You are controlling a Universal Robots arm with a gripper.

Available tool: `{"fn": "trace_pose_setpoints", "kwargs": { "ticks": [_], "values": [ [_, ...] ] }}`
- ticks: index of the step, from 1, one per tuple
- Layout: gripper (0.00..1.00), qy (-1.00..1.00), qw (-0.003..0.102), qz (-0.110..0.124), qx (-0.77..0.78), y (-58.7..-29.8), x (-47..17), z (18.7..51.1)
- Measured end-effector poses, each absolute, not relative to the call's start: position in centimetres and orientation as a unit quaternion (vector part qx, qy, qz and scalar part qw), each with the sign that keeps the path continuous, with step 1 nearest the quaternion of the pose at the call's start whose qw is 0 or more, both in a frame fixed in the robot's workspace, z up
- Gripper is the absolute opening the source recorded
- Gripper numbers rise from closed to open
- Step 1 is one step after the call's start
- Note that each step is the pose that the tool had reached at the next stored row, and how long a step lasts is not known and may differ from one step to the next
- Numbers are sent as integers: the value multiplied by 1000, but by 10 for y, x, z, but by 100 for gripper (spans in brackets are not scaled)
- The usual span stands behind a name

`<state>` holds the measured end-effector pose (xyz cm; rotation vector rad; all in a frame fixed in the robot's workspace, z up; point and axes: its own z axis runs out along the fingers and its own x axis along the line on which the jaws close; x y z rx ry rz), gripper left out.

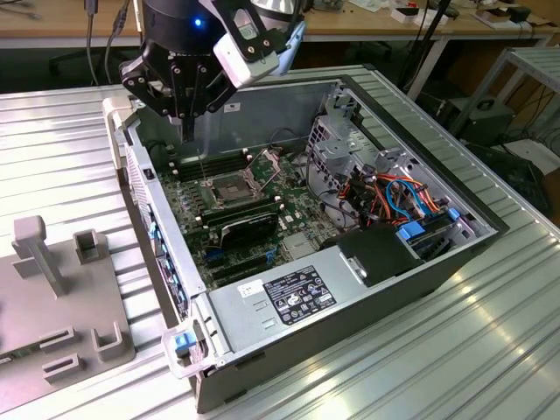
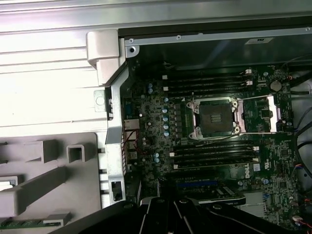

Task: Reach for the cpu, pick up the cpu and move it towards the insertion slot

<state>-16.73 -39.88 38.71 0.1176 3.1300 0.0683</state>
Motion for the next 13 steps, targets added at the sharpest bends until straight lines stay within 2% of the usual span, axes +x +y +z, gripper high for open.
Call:
{"fn": "trace_pose_setpoints", "kwargs": {
  "ticks": [13],
  "values": [
    [11, 999, 3, 22, 38, -399, -175, 386]
  ]
}}
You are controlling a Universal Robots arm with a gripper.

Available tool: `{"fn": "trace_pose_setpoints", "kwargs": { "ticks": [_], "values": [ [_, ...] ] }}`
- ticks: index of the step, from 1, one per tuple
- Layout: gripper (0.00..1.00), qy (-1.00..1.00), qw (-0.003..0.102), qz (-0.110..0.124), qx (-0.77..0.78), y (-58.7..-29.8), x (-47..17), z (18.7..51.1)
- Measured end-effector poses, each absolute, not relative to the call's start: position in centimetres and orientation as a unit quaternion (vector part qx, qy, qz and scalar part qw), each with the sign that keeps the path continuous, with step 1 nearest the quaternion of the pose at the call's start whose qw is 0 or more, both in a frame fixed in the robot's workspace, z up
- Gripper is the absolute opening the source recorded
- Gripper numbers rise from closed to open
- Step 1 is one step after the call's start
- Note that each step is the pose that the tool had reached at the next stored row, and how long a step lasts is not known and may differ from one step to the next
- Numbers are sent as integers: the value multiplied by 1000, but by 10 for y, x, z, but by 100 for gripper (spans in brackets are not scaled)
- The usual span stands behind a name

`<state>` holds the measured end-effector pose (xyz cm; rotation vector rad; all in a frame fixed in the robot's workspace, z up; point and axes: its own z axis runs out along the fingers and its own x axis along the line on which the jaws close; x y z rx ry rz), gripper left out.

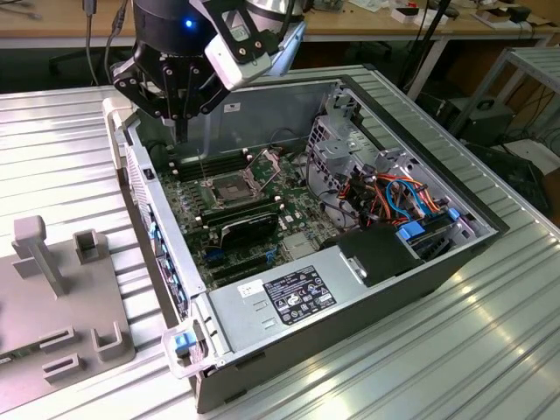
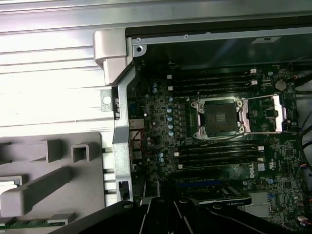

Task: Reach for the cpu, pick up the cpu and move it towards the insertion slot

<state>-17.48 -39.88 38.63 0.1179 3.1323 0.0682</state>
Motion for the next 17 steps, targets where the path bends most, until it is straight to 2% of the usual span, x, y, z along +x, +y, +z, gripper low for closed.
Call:
{"fn": "trace_pose_setpoints", "kwargs": {
  "ticks": [17],
  "values": [
    [11, 999, 2, 22, 38, -399, -188, 385]
  ]
}}
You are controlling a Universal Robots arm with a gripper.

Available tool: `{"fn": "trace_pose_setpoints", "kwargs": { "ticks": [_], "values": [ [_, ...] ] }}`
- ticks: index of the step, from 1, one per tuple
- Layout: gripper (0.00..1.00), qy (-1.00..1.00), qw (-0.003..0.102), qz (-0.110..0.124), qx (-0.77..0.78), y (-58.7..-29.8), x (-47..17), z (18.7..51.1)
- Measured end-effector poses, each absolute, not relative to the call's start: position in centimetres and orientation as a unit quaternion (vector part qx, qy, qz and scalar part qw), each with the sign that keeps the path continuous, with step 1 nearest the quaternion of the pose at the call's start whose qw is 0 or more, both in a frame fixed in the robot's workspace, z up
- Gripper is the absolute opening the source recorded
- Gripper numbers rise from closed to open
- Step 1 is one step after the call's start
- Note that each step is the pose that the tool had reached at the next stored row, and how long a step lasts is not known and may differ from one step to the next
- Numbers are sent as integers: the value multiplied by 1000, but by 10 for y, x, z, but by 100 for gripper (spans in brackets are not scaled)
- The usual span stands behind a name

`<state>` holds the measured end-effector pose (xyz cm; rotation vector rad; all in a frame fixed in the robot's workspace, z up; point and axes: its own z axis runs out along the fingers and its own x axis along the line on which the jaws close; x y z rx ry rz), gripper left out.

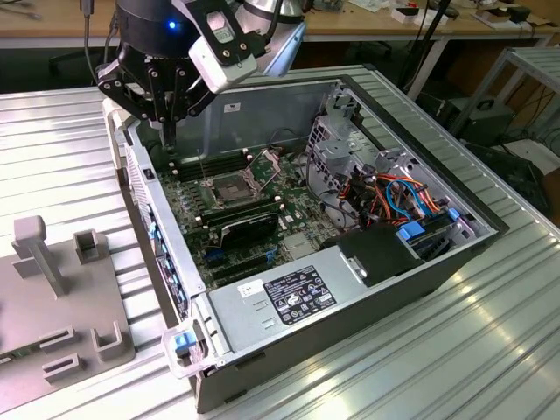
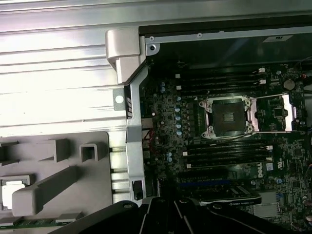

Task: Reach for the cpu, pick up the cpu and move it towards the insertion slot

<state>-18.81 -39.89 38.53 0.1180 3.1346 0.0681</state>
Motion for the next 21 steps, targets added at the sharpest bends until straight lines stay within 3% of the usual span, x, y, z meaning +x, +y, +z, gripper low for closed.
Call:
{"fn": "trace_pose_setpoints", "kwargs": {
  "ticks": [21],
  "values": [
    [11, 999, 1, 22, 38, -399, -208, 384]
  ]
}}
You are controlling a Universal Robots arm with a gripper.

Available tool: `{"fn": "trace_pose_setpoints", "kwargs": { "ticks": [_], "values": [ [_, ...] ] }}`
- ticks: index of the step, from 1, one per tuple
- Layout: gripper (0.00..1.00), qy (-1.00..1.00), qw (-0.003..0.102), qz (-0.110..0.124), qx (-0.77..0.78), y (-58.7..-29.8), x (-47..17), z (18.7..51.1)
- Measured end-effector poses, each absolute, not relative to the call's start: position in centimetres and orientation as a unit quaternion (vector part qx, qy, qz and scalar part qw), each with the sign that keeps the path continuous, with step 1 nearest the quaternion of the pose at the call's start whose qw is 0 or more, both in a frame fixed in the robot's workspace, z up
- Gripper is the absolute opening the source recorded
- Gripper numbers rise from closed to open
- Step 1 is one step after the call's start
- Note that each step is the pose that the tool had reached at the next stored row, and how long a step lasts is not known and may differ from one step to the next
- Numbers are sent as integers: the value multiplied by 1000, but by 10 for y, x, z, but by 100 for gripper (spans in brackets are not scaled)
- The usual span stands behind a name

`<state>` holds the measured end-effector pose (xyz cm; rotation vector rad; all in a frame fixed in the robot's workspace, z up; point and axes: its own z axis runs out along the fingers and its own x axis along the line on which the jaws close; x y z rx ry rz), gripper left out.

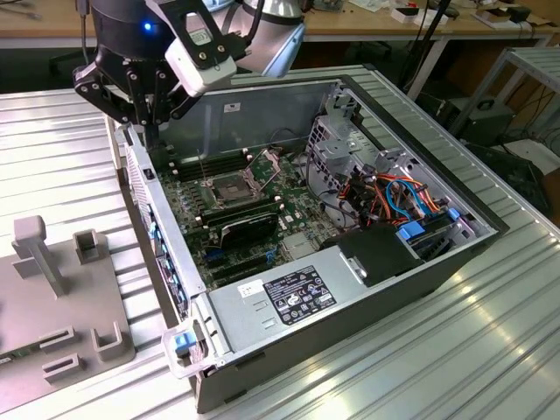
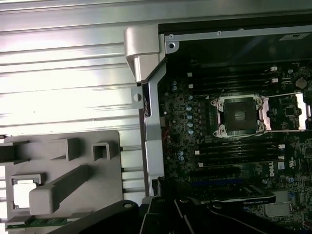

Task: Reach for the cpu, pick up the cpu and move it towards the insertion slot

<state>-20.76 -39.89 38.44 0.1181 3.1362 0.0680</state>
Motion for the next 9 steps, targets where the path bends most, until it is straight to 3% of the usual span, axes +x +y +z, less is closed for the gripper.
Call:
{"fn": "trace_pose_setpoints", "kwargs": {
  "ticks": [9],
  "values": [
    [11, 999, 1, 22, 38, -399, -216, 384]
  ]
}}
